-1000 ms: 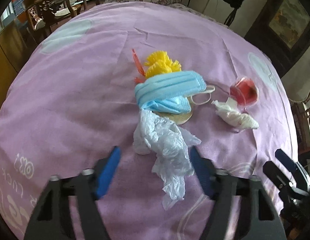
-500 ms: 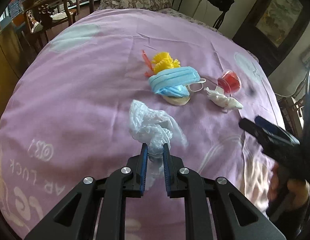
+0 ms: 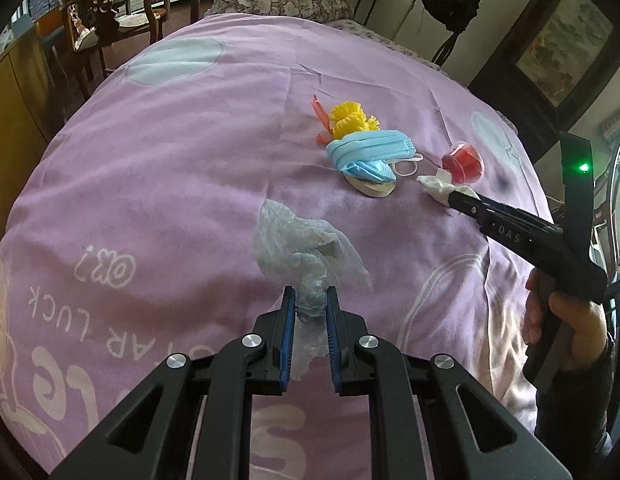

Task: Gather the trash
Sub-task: 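Grasp the clear plastic bag with the left tool while the right tool grasps the white tissue, then carry the plastic bag and tissue over the red wastebasket with both tools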

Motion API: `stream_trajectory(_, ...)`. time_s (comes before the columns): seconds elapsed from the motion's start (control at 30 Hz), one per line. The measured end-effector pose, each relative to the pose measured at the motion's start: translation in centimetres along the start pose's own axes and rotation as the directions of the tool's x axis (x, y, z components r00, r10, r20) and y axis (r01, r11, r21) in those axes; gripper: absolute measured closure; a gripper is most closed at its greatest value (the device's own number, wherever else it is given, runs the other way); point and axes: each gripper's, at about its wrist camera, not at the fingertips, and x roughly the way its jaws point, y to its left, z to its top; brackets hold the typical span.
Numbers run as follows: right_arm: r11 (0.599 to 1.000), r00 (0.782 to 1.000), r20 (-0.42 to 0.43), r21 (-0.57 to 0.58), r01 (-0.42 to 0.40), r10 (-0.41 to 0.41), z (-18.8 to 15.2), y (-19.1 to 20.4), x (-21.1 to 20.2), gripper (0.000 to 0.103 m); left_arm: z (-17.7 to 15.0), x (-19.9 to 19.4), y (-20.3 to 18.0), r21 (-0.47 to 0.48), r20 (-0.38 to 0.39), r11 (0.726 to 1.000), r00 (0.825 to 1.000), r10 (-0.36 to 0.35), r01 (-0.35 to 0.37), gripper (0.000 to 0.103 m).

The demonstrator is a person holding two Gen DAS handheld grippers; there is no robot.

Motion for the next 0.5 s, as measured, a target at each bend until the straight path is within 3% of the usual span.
stream_trajectory(0.13, 1.0, 1.0, 0.005, 0.006, -0.017, 0.017, -0.8, 0.3, -0.9, 0.081, -0.4, -0.6, 0.6, -0.015, 0.004, 1.0, 1.0, 0.002, -0.002, 0.088)
stream_trajectory(0.5, 0.995, 0.995, 0.045, 0.056, -0.086, 0.084, -4.5, 1.1, -6.7, 0.081, -2.3, -4.0, 1.4, -0.03, 0.045, 1.0, 0.999, -0.005, 0.006, 0.088)
